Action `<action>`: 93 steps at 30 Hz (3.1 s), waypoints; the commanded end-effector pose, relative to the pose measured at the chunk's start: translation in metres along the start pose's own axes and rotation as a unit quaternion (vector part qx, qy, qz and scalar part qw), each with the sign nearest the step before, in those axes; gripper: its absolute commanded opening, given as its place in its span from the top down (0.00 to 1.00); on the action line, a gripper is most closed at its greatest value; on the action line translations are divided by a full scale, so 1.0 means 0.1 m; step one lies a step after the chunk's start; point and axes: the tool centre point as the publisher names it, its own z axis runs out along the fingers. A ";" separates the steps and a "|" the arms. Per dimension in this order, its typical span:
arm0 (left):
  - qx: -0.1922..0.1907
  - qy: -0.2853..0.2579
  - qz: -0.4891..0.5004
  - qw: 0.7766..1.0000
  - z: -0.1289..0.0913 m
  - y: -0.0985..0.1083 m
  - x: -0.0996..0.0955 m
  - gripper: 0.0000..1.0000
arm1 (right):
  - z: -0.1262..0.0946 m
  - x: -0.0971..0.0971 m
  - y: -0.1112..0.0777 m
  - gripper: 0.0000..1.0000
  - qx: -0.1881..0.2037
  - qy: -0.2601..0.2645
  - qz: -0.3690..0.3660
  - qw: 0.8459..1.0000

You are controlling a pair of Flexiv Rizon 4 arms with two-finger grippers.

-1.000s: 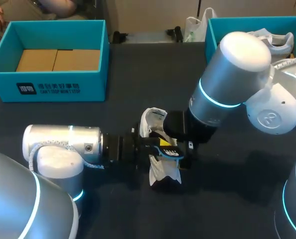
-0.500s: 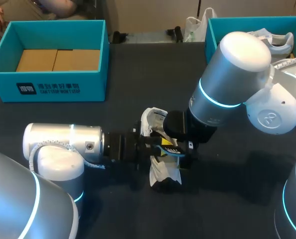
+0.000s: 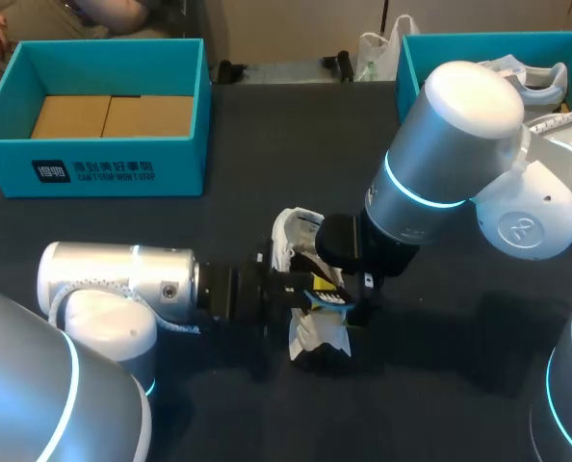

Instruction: Take the shoe out of the shoebox, open the shoe tongue, remove and reinsert the insole, then place the shoe into the shoebox

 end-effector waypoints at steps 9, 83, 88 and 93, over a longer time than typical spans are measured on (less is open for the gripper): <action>-0.034 -0.007 0.029 0.999 0.08 0.22 0.07 1.00 | 0.01 0.01 0.01 0.00 0.001 -0.002 0.001 1.000; -0.007 0.012 0.032 0.999 0.07 0.01 0.12 1.00 | 0.01 0.01 0.01 0.00 0.001 -0.002 0.001 1.000; -0.009 0.017 0.040 0.999 0.09 0.13 0.15 1.00 | 0.01 0.01 0.01 0.00 0.001 -0.002 0.001 1.000; -0.014 0.020 0.039 0.999 0.08 0.29 0.13 1.00 | 0.01 0.01 0.01 0.00 0.001 -0.002 0.001 1.000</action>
